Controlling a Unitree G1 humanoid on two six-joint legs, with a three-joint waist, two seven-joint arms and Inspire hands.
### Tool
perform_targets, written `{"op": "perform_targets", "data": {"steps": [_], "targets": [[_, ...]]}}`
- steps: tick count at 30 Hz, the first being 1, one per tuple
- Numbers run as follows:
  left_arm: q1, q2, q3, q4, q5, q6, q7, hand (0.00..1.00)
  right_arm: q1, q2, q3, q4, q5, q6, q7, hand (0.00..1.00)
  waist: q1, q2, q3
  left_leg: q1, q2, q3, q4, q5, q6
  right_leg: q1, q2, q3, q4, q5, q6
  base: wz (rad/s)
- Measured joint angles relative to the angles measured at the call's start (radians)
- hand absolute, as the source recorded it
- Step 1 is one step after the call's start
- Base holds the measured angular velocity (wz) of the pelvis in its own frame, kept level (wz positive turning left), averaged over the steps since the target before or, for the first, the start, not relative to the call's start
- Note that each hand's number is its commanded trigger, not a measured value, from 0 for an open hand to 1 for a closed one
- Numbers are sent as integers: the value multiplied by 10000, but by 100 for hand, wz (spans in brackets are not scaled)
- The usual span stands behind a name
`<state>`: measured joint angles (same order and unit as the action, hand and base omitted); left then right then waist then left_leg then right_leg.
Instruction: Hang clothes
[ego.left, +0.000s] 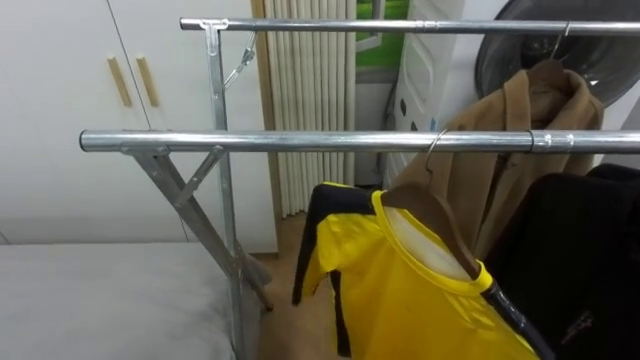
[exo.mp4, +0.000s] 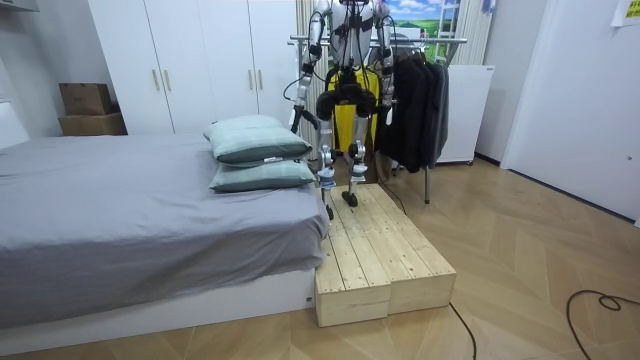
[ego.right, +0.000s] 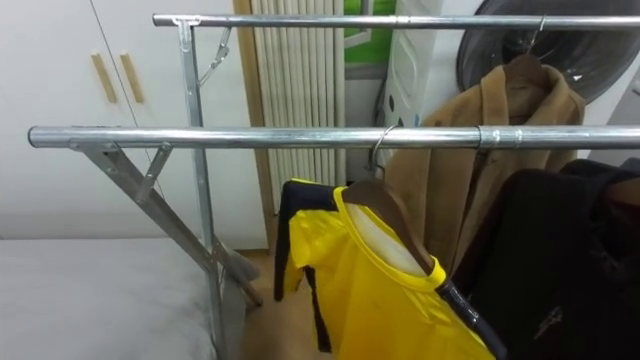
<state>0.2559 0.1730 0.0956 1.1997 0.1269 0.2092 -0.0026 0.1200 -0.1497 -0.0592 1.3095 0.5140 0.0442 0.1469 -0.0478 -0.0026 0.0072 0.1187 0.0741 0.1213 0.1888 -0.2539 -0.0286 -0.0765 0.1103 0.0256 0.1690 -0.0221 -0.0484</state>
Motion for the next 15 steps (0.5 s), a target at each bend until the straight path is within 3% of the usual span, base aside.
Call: {"op": "perform_targets", "data": {"steps": [15], "targets": [[-10,-146,-23,-19,6,49,727,0,-243,16,116,-94,-1308,-9,-563,0,14,-88,8,98,8,-53,-60,3,-4,73,22,12,3,-45,-16,0]]}}
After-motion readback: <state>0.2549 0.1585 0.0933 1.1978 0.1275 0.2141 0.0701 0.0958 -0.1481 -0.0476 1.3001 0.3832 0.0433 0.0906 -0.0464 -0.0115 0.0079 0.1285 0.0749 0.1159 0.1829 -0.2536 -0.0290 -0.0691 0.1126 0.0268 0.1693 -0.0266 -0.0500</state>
